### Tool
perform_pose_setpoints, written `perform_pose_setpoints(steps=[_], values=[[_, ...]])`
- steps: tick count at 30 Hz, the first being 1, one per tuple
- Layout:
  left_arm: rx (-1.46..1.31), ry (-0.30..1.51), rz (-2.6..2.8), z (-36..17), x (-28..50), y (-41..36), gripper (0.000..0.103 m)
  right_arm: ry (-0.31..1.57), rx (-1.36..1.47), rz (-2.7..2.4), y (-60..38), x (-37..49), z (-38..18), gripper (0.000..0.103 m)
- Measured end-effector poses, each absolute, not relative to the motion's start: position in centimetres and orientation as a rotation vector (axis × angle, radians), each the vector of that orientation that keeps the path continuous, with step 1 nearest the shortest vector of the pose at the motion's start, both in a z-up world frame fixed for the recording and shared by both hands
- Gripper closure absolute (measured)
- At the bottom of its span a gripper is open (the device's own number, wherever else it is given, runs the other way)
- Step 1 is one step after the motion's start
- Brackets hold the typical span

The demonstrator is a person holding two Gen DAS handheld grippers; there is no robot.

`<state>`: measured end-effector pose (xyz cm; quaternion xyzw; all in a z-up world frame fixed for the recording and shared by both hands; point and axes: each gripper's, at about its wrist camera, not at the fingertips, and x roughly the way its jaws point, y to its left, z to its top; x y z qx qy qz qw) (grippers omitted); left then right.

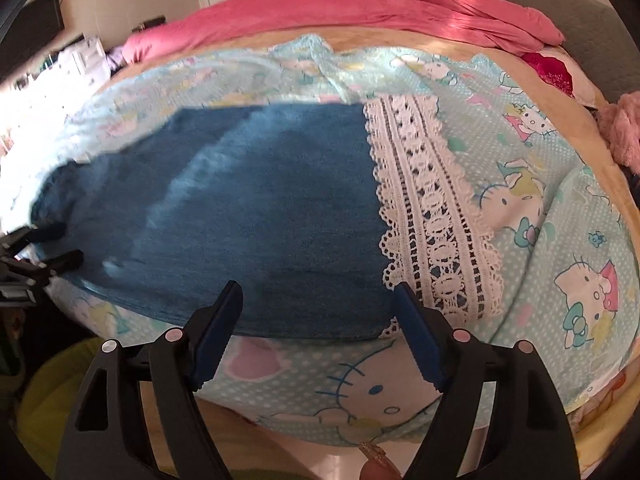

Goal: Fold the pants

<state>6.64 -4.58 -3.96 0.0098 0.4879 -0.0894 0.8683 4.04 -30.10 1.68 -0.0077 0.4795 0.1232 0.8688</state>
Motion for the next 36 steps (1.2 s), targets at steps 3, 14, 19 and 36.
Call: perform_pose_setpoints(steps=[3,14,19,36], values=[[0.018,1.001,-0.188,-3.1,6.3,-4.7,0.011,0.97,-0.011,0.265,-30.2,3.5,3.1,0.02],[0.038,0.879,-0.194,1.8,4.6,-5.9,0.01,0.85,0.004,0.277,-30.4,2.0,7.1,0.013],[0.046,0.844,-0.207,3.4,4.3,-6.7,0.01,0.811,0.013,0.274,-30.7,1.8,8.3,0.013],[0.078,0.825,-0.25,4.9,5.8,-10.2,0.01,0.778,0.048,0.226,-33.2,1.4,8.8,0.013]])
